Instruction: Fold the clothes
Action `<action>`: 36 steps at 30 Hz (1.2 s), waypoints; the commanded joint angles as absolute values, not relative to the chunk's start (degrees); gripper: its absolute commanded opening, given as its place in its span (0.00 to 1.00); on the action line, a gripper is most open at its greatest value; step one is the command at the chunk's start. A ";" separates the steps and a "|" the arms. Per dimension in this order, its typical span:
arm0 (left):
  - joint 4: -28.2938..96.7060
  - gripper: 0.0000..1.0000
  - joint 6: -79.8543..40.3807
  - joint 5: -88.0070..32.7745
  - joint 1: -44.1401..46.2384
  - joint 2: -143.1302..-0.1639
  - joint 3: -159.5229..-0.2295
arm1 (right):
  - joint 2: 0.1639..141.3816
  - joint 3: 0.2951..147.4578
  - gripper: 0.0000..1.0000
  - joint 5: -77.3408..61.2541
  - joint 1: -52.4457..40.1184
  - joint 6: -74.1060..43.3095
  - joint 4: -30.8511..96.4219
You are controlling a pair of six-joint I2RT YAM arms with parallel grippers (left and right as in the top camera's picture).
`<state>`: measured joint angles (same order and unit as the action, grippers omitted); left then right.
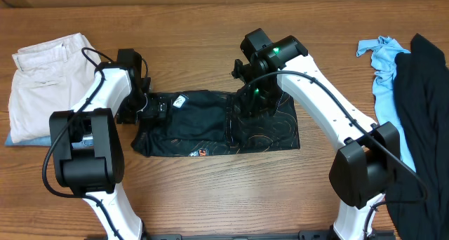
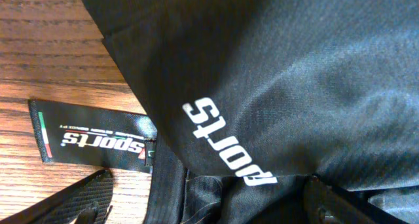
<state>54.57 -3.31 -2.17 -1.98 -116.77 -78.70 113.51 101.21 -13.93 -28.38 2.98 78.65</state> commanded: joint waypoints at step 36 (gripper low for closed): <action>65.73 0.04 3.05 -12.38 -9.85 -116.86 -93.03 | 112.29 102.37 0.29 -13.50 -20.21 -3.05 73.52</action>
